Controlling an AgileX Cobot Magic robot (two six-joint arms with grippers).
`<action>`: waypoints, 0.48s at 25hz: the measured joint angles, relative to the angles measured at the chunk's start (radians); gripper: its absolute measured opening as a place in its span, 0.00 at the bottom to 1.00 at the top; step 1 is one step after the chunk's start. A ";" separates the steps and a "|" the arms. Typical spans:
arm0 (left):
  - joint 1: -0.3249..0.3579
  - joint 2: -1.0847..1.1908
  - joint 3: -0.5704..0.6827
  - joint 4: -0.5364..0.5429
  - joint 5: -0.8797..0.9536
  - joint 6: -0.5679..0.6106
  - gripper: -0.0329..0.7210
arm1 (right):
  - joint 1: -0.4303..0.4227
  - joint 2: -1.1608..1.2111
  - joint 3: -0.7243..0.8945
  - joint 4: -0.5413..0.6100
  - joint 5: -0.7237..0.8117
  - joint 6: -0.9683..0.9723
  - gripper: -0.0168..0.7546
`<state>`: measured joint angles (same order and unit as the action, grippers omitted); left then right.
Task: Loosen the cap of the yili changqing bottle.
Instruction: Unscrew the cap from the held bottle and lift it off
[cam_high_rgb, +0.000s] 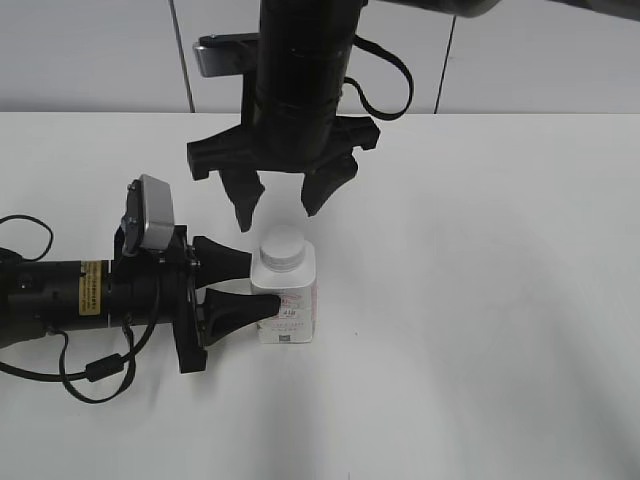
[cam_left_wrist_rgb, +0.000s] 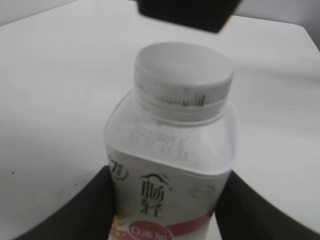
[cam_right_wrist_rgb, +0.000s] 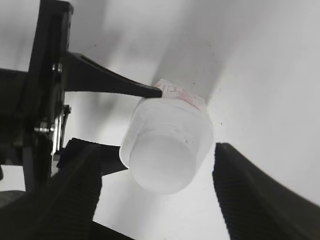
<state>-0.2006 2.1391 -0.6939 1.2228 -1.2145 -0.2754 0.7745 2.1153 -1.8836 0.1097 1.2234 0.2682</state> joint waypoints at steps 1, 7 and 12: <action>0.000 0.000 0.000 0.000 0.000 0.000 0.54 | 0.000 0.000 0.000 -0.001 0.000 0.020 0.73; 0.000 0.000 0.000 0.000 0.000 0.000 0.54 | 0.000 0.023 0.003 -0.001 0.000 0.047 0.73; 0.000 0.000 0.000 0.000 0.000 0.000 0.54 | 0.000 0.034 0.007 -0.005 0.000 0.053 0.73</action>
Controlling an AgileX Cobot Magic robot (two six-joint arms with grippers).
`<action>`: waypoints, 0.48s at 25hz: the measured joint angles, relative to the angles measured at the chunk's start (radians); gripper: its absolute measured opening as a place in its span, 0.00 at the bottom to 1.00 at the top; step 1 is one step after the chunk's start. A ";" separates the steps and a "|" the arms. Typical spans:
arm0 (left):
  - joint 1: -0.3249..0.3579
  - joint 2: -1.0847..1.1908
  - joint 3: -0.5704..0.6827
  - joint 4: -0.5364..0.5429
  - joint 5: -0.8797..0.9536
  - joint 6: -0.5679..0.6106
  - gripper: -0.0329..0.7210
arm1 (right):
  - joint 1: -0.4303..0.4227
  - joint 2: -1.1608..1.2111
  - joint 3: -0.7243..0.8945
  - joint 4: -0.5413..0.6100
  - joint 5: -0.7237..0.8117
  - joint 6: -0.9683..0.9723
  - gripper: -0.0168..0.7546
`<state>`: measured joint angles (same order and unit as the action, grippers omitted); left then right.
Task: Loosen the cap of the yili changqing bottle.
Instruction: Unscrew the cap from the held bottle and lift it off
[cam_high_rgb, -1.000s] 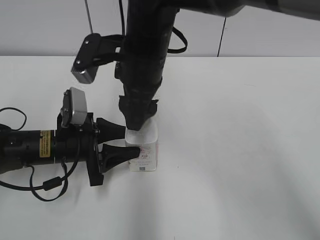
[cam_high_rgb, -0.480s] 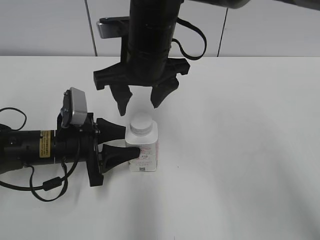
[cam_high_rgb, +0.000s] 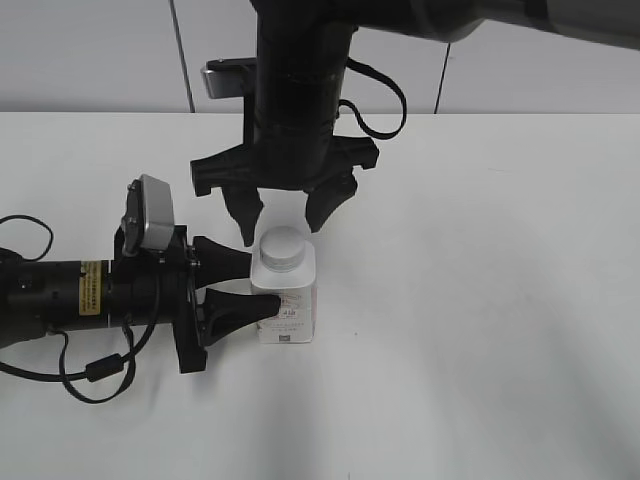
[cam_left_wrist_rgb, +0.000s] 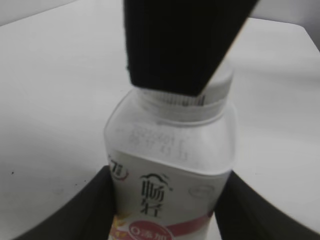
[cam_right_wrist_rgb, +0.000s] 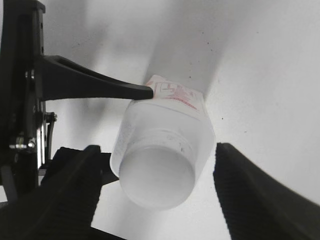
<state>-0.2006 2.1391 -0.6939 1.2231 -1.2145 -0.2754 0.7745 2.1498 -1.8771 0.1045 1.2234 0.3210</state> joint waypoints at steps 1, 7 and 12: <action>0.000 0.000 0.000 0.000 0.000 0.000 0.54 | 0.000 0.000 0.001 0.000 0.000 0.001 0.73; 0.000 0.000 0.000 0.000 0.000 0.000 0.54 | 0.000 0.002 0.007 -0.002 0.000 0.001 0.66; 0.000 0.000 0.000 0.000 0.000 0.000 0.54 | 0.000 0.002 0.050 0.001 -0.005 0.000 0.62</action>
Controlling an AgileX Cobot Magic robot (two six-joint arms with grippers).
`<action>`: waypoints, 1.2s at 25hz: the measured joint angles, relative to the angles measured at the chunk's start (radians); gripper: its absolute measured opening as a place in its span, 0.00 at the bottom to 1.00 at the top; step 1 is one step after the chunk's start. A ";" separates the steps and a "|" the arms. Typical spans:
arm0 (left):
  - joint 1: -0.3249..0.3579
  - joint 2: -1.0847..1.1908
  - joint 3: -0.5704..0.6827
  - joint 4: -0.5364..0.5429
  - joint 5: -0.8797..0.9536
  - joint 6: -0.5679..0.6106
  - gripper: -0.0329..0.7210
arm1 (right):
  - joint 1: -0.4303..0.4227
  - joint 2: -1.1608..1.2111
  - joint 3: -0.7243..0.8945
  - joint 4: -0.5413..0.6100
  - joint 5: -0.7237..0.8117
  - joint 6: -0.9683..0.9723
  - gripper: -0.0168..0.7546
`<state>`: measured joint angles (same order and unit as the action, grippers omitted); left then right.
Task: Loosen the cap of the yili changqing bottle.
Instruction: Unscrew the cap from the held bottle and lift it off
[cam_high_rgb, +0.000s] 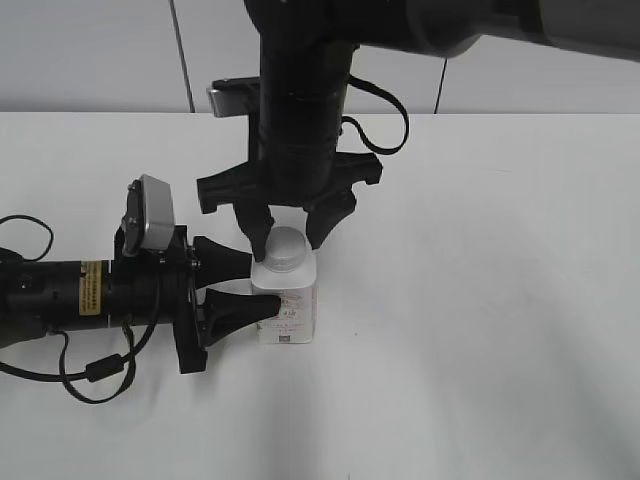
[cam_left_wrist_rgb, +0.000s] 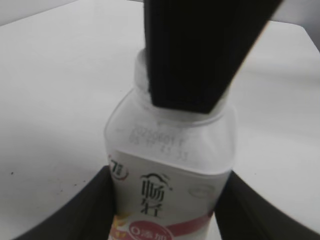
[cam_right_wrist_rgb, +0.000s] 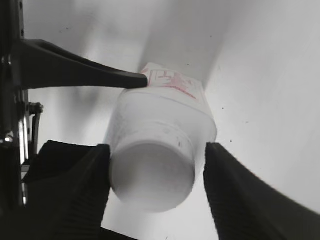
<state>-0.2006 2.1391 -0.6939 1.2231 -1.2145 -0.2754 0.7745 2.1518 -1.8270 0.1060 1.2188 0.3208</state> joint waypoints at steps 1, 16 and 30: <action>0.000 0.000 0.000 0.000 0.000 0.000 0.54 | 0.000 0.000 0.005 0.002 -0.002 0.000 0.62; -0.001 0.000 0.000 0.000 -0.001 0.000 0.54 | 0.003 0.000 0.007 0.000 -0.009 -0.155 0.54; -0.001 0.000 0.000 0.005 -0.001 0.003 0.54 | 0.003 0.000 0.005 0.023 -0.008 -1.090 0.54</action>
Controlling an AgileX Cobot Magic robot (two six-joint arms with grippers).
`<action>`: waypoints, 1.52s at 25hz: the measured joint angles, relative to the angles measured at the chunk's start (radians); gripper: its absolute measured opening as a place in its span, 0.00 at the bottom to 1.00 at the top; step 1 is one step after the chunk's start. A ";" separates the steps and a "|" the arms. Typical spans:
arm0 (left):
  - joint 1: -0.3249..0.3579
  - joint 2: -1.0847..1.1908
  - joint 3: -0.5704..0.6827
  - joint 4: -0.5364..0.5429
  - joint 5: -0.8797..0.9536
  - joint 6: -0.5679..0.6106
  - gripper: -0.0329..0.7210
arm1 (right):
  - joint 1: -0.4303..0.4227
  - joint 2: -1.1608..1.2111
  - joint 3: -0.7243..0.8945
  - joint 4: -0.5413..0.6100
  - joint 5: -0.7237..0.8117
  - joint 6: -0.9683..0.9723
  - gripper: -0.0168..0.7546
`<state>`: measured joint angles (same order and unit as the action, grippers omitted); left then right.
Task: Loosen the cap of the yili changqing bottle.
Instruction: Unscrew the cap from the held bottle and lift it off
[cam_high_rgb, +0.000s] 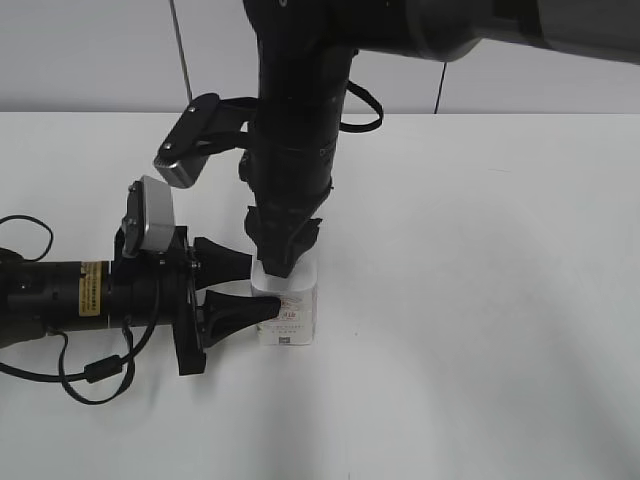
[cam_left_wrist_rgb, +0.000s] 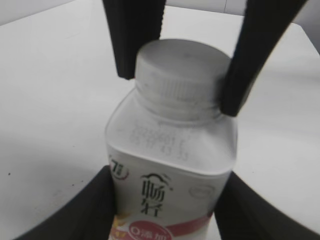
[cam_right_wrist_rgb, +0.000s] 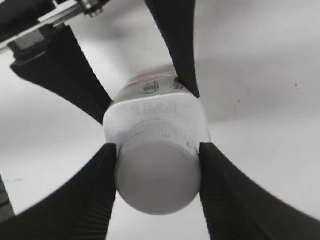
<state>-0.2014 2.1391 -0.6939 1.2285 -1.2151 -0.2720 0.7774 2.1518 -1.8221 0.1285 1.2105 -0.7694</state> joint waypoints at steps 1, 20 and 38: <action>0.000 0.000 0.000 0.000 0.000 0.000 0.54 | 0.000 0.000 0.000 0.000 0.000 -0.047 0.54; 0.000 0.000 0.000 0.004 0.000 0.000 0.54 | -0.001 0.000 -0.014 0.037 0.002 -0.262 0.67; 0.000 0.000 0.000 0.004 -0.001 -0.001 0.53 | -0.001 -0.021 -0.168 -0.037 0.006 0.625 0.74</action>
<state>-0.2014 2.1391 -0.6939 1.2326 -1.2163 -0.2726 0.7765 2.1309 -1.9897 0.0919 1.2165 -0.1443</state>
